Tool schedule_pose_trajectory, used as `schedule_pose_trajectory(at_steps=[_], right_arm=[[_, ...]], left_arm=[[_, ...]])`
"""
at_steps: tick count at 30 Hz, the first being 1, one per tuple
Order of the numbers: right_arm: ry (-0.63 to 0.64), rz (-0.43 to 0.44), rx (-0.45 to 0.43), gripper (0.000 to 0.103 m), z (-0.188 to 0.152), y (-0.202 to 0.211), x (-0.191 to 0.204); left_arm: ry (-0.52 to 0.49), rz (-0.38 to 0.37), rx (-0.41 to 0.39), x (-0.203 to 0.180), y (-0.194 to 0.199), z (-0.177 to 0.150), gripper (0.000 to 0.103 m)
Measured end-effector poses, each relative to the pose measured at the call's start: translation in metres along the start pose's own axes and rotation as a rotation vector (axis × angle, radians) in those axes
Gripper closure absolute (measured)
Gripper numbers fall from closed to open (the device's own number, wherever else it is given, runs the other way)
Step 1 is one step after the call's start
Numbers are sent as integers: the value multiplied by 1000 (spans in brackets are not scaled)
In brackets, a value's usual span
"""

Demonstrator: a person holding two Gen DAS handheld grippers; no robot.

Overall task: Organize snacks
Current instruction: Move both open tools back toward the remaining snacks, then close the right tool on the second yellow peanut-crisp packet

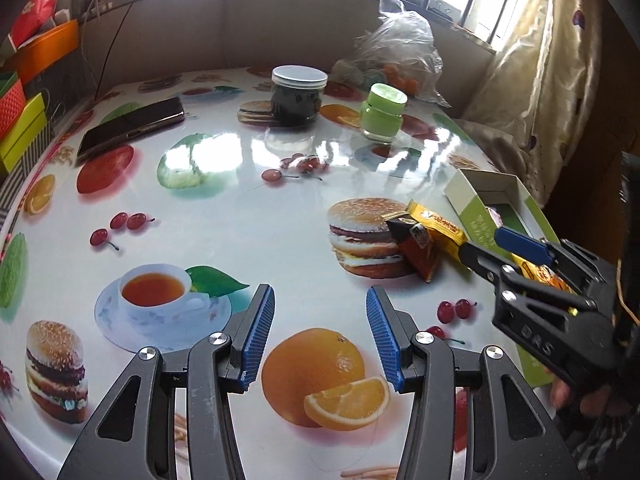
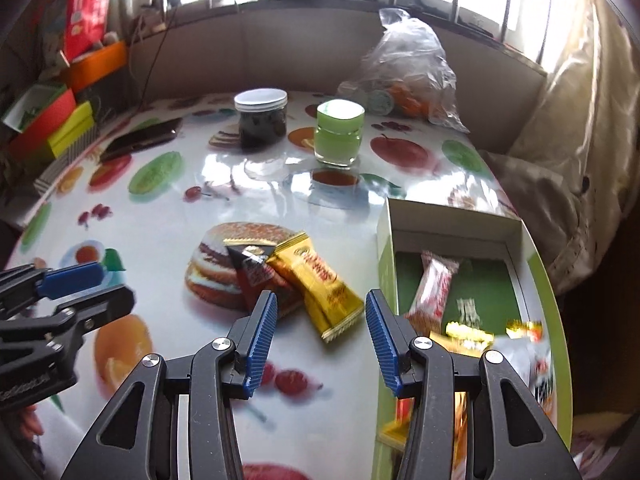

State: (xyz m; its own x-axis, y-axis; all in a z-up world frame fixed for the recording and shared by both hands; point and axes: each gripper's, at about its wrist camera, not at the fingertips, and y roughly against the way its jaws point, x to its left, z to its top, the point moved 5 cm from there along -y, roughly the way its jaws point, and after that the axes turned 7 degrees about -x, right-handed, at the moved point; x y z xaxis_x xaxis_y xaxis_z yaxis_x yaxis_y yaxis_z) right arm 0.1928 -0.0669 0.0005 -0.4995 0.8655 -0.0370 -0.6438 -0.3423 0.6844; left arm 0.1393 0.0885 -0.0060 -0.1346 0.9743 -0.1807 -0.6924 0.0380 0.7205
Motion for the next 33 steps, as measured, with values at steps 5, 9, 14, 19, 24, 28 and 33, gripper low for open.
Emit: schedule_pose_trajectory(at_steps=[5, 9, 14, 19, 24, 28, 33], right_arm=[[54, -30, 52, 57, 1, -23, 2], [81, -43, 72, 57, 2, -32, 9], [75, -17, 88, 63, 1, -37, 19], [40, 46, 79, 74, 1, -35, 28], [12, 96, 71, 75, -2, -30, 38], [-7, 112, 71, 74, -3, -26, 41], [24, 62, 73, 58, 0, -30, 38]], left_arm=[[15, -6, 12, 4, -6, -1, 54], [24, -4, 20, 7, -10, -2, 54], [32, -3, 20, 11, -11, -2, 54], [55, 6, 16, 19, -10, -2, 54], [68, 15, 13, 25, -10, -1, 54], [72, 15, 12, 26, -9, 0, 54], [74, 9, 14, 27, -10, 0, 54]])
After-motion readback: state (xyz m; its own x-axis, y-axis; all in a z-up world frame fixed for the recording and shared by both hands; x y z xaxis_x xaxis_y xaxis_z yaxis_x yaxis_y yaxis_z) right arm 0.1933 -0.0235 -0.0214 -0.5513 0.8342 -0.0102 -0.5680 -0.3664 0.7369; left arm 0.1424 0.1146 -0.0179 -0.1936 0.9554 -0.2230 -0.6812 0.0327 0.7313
